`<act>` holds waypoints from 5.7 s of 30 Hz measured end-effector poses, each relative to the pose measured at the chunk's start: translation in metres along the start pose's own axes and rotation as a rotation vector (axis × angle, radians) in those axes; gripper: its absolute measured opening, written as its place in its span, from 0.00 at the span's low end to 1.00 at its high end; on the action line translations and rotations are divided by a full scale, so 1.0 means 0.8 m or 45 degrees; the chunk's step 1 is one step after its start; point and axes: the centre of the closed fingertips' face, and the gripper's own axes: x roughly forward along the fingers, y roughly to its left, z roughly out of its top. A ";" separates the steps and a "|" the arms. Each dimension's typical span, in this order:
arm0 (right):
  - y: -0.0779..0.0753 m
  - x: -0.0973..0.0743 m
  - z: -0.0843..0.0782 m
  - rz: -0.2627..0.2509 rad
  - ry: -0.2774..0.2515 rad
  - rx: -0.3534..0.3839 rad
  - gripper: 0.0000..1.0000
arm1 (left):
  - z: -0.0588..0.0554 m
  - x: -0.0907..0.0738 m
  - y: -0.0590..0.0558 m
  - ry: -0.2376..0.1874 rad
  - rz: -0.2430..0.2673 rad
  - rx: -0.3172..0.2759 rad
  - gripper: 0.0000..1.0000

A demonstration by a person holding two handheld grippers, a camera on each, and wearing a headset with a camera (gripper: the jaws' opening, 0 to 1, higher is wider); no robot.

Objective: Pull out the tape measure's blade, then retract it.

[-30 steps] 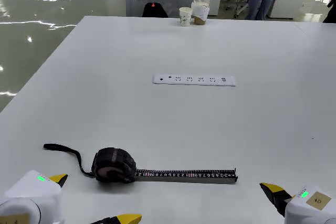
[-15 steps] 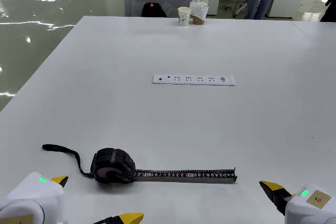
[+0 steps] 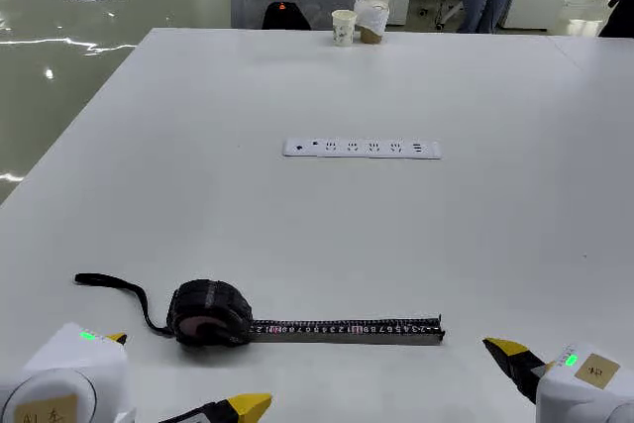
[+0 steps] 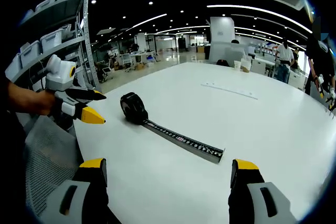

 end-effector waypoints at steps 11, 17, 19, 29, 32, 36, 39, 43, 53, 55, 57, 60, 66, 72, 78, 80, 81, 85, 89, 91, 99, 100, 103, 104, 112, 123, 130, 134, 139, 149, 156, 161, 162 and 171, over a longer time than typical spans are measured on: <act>-0.011 0.006 -0.006 0.038 0.036 -0.046 0.96 | 0.005 0.014 0.007 -0.005 0.018 -0.032 0.99; -0.018 0.010 -0.007 0.064 0.051 -0.070 0.95 | 0.009 0.026 0.012 -0.006 0.033 -0.051 0.99; -0.019 0.011 -0.007 0.072 0.060 -0.078 0.94 | 0.010 0.029 0.014 -0.005 0.038 -0.054 0.99; -0.031 0.016 -0.015 0.112 0.104 -0.130 0.89 | 0.016 0.043 0.017 -0.014 0.057 -0.069 0.99; -0.034 0.017 -0.015 0.126 0.104 -0.148 0.85 | 0.016 0.047 0.017 -0.010 0.064 -0.081 0.99; -0.038 0.020 -0.017 0.139 0.116 -0.164 0.84 | 0.016 0.051 0.020 -0.007 0.078 -0.094 0.98; -0.042 0.022 -0.016 0.152 0.120 -0.186 0.82 | 0.016 0.053 0.022 -0.003 0.089 -0.107 0.97; -0.047 0.026 -0.017 0.181 0.137 -0.204 0.79 | 0.016 0.056 0.026 0.007 0.113 -0.121 0.96; -0.060 0.039 -0.013 0.230 0.163 -0.265 0.72 | 0.017 0.064 0.030 0.030 0.139 -0.113 0.92; -0.062 0.041 -0.011 0.241 0.167 -0.278 0.70 | 0.017 0.065 0.032 0.032 0.146 -0.120 0.91; -0.064 0.044 -0.011 0.250 0.171 -0.296 0.68 | 0.018 0.067 0.032 0.031 0.149 -0.133 0.89; -0.068 0.047 -0.011 0.264 0.182 -0.315 0.65 | 0.019 0.069 0.034 0.032 0.156 -0.145 0.87; -0.076 0.055 -0.013 0.287 0.212 -0.355 0.60 | 0.017 0.073 0.041 0.053 0.184 -0.192 0.81; -0.082 0.061 -0.015 0.318 0.245 -0.408 0.55 | 0.016 0.075 0.043 0.066 0.205 -0.209 0.76; -0.089 0.067 -0.020 0.346 0.274 -0.446 0.50 | 0.014 0.079 0.045 0.077 0.216 -0.227 0.72; -0.092 0.070 -0.021 0.353 0.282 -0.464 0.48 | 0.013 0.081 0.046 0.085 0.219 -0.230 0.71; -0.093 0.071 -0.021 0.354 0.288 -0.466 0.47 | 0.013 0.082 0.046 0.086 0.220 -0.231 0.71; -0.098 0.076 -0.022 0.365 0.305 -0.487 0.44 | 0.014 0.086 0.048 0.089 0.223 -0.241 0.67; -0.102 0.080 -0.025 0.383 0.327 -0.512 0.38 | 0.016 0.089 0.048 0.090 0.218 -0.243 0.64; -0.104 0.082 -0.028 0.395 0.340 -0.523 0.37 | 0.017 0.091 0.049 0.092 0.222 -0.242 0.64; -0.113 0.090 -0.037 0.427 0.383 -0.551 0.28 | 0.017 0.099 0.051 0.100 0.228 -0.254 0.61; -0.115 0.090 -0.038 0.427 0.385 -0.552 0.27 | 0.017 0.100 0.052 0.103 0.227 -0.255 0.60; -0.115 0.091 -0.041 0.434 0.393 -0.549 0.25 | 0.016 0.102 0.053 0.107 0.228 -0.257 0.59; -0.115 0.091 -0.042 0.436 0.396 -0.552 0.23 | 0.015 0.103 0.054 0.109 0.229 -0.257 0.58; -0.117 0.094 -0.045 0.442 0.394 -0.574 0.16 | 0.014 0.107 0.056 0.123 0.230 -0.257 0.58; -0.117 0.095 -0.044 0.444 0.375 -0.572 0.12 | 0.013 0.110 0.056 0.140 0.229 -0.246 0.59; -0.116 0.093 -0.045 0.454 0.369 -0.602 0.11 | 0.011 0.113 0.056 0.160 0.234 -0.219 0.60; -0.116 0.093 -0.045 0.456 0.371 -0.612 0.10 | 0.011 0.112 0.056 0.162 0.237 -0.212 0.60; -0.115 0.092 -0.045 0.457 0.372 -0.626 0.10 | 0.011 0.113 0.056 0.168 0.242 -0.208 0.60; -0.115 0.092 -0.045 0.455 0.377 -0.632 0.09 | 0.009 0.113 0.057 0.189 0.251 -0.190 0.59; -0.116 0.092 -0.045 0.453 0.378 -0.638 0.09 | 0.008 0.114 0.057 0.212 0.259 -0.176 0.58; -0.113 0.094 -0.045 0.459 0.375 -0.644 0.09 | 0.006 0.113 0.056 0.220 0.268 -0.178 0.57; -0.111 0.095 -0.044 0.462 0.374 -0.647 0.09 | 0.006 0.113 0.056 0.222 0.269 -0.174 0.57; -0.109 0.096 -0.043 0.468 0.374 -0.654 0.09 | 0.007 0.113 0.057 0.229 0.264 -0.167 0.55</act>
